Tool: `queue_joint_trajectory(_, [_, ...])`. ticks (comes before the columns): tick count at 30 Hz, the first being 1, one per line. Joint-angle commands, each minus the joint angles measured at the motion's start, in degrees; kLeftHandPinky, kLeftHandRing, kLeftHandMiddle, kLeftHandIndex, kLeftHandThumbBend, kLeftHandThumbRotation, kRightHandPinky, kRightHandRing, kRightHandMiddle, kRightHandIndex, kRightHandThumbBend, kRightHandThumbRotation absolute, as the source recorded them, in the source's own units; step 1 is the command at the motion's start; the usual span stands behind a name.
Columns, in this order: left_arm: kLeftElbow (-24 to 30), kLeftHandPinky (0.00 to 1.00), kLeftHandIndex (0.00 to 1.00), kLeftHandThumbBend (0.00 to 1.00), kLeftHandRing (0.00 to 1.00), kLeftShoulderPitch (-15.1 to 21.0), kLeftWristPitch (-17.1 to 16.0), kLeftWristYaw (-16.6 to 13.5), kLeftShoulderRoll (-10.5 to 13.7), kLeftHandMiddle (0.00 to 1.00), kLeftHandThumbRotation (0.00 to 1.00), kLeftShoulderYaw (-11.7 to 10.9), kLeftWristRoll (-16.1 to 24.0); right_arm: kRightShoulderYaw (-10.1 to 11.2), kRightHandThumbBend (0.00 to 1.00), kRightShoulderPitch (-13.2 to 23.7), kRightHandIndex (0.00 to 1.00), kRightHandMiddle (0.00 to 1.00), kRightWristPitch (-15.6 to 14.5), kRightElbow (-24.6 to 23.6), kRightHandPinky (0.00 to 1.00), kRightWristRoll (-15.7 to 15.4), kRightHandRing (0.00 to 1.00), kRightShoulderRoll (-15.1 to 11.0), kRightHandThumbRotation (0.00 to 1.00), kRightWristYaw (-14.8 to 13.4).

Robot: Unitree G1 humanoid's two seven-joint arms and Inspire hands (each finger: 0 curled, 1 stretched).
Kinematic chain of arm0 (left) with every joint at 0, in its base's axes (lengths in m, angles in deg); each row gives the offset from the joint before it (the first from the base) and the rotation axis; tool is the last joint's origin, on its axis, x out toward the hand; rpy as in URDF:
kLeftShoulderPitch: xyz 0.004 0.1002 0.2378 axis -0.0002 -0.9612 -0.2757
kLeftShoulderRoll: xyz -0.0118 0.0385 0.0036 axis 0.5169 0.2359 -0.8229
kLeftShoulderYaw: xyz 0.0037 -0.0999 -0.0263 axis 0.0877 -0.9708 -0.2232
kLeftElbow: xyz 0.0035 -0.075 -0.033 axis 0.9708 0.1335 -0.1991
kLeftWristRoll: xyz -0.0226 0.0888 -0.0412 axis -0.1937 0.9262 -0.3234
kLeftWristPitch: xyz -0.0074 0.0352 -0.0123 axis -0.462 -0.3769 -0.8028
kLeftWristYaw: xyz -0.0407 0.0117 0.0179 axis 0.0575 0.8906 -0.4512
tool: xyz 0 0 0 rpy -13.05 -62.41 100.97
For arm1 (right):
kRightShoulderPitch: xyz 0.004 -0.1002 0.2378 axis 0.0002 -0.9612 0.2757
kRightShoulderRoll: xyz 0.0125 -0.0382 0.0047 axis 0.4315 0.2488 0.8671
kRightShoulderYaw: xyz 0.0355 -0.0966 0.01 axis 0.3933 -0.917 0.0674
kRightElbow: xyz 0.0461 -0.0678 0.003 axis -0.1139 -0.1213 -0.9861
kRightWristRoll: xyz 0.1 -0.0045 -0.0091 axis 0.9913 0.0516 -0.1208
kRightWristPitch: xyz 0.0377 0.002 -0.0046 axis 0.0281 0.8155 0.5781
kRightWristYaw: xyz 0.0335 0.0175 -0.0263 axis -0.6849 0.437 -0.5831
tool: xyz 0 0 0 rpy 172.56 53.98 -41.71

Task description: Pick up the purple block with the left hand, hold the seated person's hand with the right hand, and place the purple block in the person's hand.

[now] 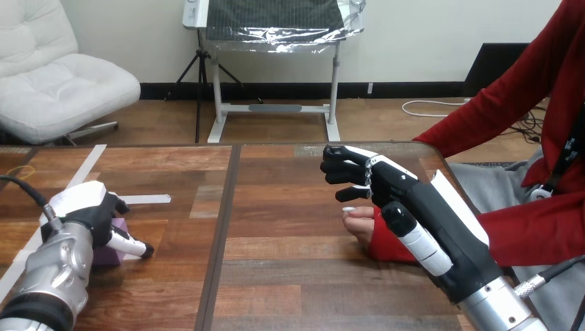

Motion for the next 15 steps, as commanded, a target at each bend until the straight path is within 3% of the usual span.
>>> queue_joint_trajectory(1, [1.3, 0.64, 0.79, 0.76, 0.78, 5.5, 0.4, 0.3, -0.3, 0.81, 0.29, 0.8, 0.2, 1.0, 0.94, 2.1, 0.83, 0.82, 0.7, -2.8, 0.73, 0.2, 0.8, -0.1, 1.0, -0.4])
queue_joint_trajectory(15, [0.6, 0.64, 0.76, 0.75, 0.78, 5.6, 0.4, 0.7, -0.5, 0.8, 0.24, 1.0, -0.7, 1.0, 0.95, 2.0, 0.83, 0.81, 0.0, -3.4, 0.72, 0.2, 0.8, -0.2, 1.0, -0.5])
